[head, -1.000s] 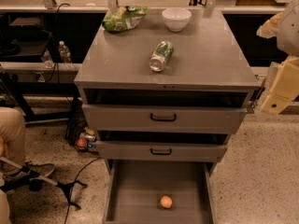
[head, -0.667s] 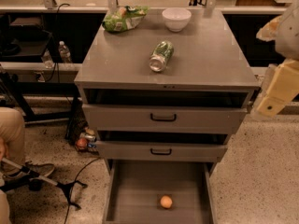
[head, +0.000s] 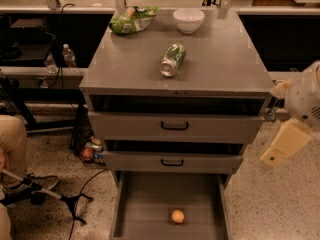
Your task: Pick orange from bottom drawer and place on counter
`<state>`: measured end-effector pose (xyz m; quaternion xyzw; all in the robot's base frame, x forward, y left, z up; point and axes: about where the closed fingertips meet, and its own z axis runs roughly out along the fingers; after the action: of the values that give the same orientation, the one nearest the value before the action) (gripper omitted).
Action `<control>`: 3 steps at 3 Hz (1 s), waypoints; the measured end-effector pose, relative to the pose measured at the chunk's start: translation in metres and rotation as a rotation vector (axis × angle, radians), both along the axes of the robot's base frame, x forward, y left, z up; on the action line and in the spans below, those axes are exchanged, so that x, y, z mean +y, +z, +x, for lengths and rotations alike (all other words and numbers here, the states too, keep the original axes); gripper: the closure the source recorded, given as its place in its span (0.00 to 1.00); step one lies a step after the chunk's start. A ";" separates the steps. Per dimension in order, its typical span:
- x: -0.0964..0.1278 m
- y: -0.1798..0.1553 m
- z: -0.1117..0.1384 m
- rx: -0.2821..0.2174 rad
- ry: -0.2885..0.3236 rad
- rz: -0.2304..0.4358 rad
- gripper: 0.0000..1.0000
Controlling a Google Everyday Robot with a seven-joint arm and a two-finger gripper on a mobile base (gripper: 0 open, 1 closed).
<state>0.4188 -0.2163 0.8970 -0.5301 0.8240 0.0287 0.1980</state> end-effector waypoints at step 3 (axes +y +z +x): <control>0.015 -0.128 -0.042 0.187 -0.101 0.192 0.00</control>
Offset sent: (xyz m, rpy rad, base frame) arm -0.0618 0.0206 -0.1763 0.2826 0.2657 -0.1504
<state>0.3768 -0.2015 0.7694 -0.4617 0.8578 0.1467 0.1715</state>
